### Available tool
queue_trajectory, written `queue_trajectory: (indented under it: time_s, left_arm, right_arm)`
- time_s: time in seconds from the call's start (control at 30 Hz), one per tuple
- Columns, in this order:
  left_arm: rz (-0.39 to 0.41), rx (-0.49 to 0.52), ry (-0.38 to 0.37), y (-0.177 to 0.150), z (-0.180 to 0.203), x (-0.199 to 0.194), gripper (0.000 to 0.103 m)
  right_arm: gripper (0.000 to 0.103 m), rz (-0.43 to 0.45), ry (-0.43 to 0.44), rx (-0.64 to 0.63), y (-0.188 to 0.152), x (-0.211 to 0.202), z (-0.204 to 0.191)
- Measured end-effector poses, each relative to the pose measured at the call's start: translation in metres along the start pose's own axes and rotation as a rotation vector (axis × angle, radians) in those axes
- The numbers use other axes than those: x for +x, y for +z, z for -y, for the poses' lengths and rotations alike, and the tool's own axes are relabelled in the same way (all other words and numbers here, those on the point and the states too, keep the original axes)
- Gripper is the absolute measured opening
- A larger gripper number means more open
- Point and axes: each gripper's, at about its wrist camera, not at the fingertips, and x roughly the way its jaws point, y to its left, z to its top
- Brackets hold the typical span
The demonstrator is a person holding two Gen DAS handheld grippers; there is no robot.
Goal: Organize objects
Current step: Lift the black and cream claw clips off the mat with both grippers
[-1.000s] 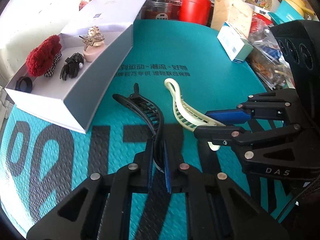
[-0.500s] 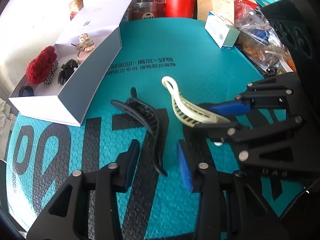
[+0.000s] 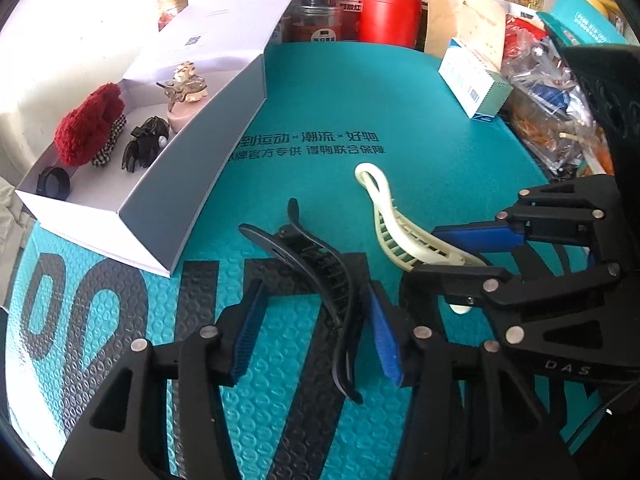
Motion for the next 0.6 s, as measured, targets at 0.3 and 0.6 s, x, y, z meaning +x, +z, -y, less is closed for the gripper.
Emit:
queue_trajectory:
  time_s: [0.3, 0.6]
  left_arm:
    - [-0.005, -0.042, 0.008, 0.005, -0.006, 0.002, 0.036]
    - [-0.034, -0.206, -0.062, 0.007, -0.032, -0.002, 0.019]
  right_arm:
    - [0.025, 0.009, 0.008, 0.009, 0.003, 0.0, 0.004]
    - [0.018, 0.022, 0.042, 0.018, 0.007, -0.005, 0.01]
